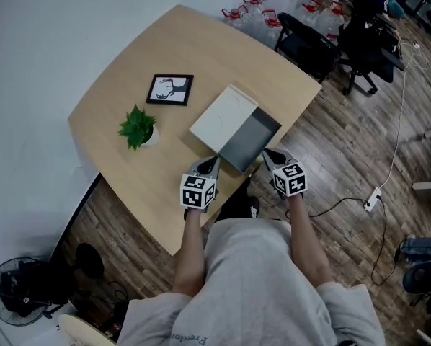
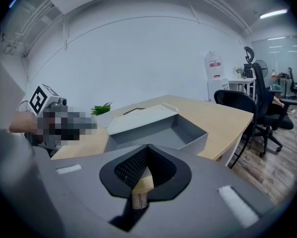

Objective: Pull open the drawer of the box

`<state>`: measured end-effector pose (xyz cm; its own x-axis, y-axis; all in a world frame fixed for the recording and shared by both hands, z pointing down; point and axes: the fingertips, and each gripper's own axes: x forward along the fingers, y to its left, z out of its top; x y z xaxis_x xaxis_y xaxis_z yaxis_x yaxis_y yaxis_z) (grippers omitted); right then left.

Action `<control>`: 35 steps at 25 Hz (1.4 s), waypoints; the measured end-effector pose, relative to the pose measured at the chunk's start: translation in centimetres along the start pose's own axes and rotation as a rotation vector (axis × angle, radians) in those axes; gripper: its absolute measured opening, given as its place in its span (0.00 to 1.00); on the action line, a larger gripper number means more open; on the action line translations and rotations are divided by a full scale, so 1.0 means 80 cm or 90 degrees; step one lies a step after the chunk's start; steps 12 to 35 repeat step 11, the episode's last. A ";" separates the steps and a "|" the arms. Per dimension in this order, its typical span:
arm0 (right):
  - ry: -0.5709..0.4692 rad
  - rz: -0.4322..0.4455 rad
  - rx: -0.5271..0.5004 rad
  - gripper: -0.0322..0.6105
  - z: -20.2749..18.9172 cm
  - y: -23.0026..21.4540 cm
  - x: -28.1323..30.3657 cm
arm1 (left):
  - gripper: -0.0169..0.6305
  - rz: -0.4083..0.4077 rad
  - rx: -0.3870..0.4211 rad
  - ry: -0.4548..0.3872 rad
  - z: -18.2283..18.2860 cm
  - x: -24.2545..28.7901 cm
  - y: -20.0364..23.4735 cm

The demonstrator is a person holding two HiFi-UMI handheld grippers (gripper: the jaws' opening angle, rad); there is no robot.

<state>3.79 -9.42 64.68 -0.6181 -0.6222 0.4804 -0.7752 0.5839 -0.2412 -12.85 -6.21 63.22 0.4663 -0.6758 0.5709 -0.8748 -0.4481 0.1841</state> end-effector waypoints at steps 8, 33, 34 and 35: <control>-0.001 -0.011 0.003 0.05 -0.005 -0.009 -0.010 | 0.11 0.000 0.005 0.001 0.000 0.003 -0.006; -0.001 -0.016 0.004 0.05 -0.007 -0.012 -0.014 | 0.11 0.000 0.007 0.000 0.001 0.003 -0.010; -0.001 -0.016 0.004 0.05 -0.007 -0.012 -0.014 | 0.11 0.000 0.007 0.000 0.001 0.003 -0.010; -0.001 -0.016 0.004 0.05 -0.007 -0.012 -0.014 | 0.11 0.000 0.007 0.000 0.001 0.003 -0.010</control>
